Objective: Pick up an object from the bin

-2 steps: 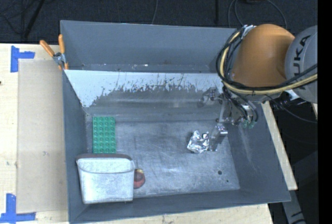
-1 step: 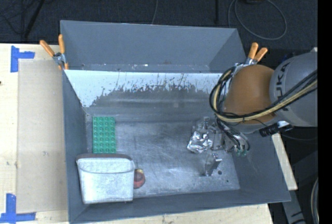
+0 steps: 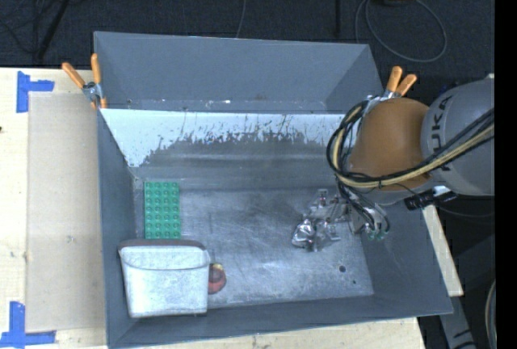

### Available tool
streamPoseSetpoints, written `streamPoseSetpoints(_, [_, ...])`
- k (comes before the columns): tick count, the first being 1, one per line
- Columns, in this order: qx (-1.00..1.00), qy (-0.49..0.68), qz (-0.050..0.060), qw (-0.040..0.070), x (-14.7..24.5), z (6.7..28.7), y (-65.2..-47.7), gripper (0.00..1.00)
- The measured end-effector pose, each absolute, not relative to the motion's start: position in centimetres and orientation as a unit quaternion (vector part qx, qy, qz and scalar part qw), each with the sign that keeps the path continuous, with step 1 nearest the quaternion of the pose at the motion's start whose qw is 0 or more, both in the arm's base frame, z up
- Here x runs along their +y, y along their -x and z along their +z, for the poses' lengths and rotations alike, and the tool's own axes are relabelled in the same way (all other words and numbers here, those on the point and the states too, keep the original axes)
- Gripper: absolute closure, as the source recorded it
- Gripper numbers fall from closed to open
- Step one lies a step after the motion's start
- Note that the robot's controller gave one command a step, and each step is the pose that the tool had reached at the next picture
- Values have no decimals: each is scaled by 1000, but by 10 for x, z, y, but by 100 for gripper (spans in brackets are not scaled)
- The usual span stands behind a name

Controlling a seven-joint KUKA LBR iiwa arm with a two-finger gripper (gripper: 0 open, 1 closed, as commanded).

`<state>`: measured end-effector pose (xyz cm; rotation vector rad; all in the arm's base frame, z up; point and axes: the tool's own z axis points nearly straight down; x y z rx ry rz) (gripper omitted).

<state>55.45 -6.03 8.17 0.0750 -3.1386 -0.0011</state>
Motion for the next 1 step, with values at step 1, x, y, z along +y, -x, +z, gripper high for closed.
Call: streamPoseSetpoints(1, [-999, -41, 0, -4, -57, 221, -556, 100])
